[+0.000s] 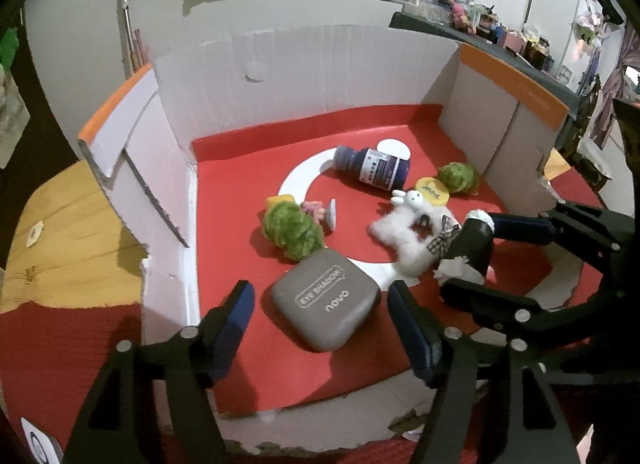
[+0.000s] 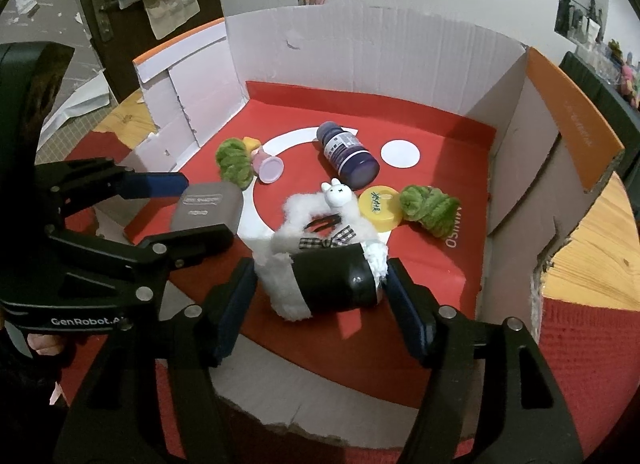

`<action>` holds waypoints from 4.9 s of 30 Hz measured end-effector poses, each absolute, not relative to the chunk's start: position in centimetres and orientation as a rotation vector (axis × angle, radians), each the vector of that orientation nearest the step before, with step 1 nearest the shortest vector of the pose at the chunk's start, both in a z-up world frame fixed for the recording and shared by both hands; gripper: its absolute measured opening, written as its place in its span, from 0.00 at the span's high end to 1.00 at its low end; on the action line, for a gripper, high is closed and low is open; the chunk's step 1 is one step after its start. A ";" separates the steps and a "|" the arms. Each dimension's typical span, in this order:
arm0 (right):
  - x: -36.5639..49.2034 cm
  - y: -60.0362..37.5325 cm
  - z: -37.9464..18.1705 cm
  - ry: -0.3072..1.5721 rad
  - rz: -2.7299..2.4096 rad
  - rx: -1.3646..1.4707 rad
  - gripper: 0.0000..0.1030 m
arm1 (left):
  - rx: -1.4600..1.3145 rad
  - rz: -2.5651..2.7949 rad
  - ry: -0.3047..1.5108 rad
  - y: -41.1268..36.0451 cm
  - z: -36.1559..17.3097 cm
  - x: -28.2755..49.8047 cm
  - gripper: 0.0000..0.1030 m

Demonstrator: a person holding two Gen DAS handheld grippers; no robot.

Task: Organize objects
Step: 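Open both tools to release the items and raise them out of the box, then move both open tools back toward the clear container and white lid, then close the left tool on the white lid while the right tool grasps the clear container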

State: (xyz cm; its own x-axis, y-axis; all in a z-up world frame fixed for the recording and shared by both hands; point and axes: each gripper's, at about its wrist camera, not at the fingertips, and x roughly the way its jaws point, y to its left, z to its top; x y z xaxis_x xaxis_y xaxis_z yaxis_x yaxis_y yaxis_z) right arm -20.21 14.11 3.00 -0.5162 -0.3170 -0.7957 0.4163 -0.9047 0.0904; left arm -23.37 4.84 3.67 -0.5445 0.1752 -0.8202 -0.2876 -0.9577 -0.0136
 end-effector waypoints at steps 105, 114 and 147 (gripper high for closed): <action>-9.3 16.3 4.0 0.023 -2.528 1.165 0.24 | -1.296 2.572 0.134 4.6 2.8 -13.6 0.09; -9.9 17.2 3.3 0.007 -2.525 1.193 0.24 | -1.350 2.546 0.140 5.7 1.5 -15.0 0.10; -12.8 12.0 1.1 0.178 -2.496 1.207 0.49 | -1.335 2.589 0.098 2.4 1.3 -15.5 0.28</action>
State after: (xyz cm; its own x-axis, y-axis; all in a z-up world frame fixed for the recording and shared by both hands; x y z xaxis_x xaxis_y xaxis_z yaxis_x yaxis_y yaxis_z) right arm -12.77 12.02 1.14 -0.5697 -0.2653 -0.7779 0.3730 -0.9268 0.0429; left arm -15.46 2.40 1.27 -0.5601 0.1690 -0.8110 -0.2299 -0.9722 -0.0439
